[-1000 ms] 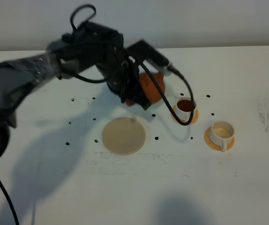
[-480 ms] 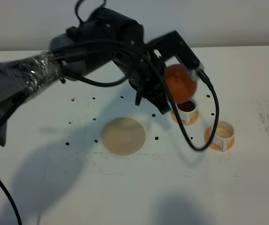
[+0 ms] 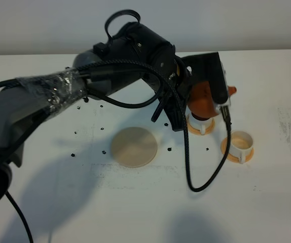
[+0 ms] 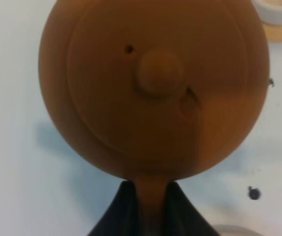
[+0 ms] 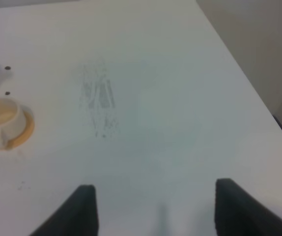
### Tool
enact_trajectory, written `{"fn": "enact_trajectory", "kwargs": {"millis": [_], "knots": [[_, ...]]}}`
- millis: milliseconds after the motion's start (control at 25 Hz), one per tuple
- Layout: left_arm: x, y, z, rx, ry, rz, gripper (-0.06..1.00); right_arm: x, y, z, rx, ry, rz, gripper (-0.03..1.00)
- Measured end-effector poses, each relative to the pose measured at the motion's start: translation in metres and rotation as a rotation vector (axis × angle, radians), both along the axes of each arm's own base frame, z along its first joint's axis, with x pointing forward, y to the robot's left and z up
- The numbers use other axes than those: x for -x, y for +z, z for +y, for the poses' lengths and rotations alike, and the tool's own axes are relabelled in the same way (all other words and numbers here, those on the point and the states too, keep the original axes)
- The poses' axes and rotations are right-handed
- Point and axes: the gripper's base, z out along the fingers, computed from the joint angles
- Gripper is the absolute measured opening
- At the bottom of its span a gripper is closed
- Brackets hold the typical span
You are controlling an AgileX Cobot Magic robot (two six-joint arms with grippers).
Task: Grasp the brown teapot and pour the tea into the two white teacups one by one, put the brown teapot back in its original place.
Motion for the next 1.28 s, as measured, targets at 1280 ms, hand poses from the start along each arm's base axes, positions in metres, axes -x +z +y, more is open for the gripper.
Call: {"fn": "enact_trajectory", "kwargs": {"millis": [1280], "knots": [[-0.015, -0.031, -0.025, -0.135, -0.376, -0.356, 0.1, 0.0, 0.0, 0.0, 0.0, 0.0, 0.0, 0.51]]}}
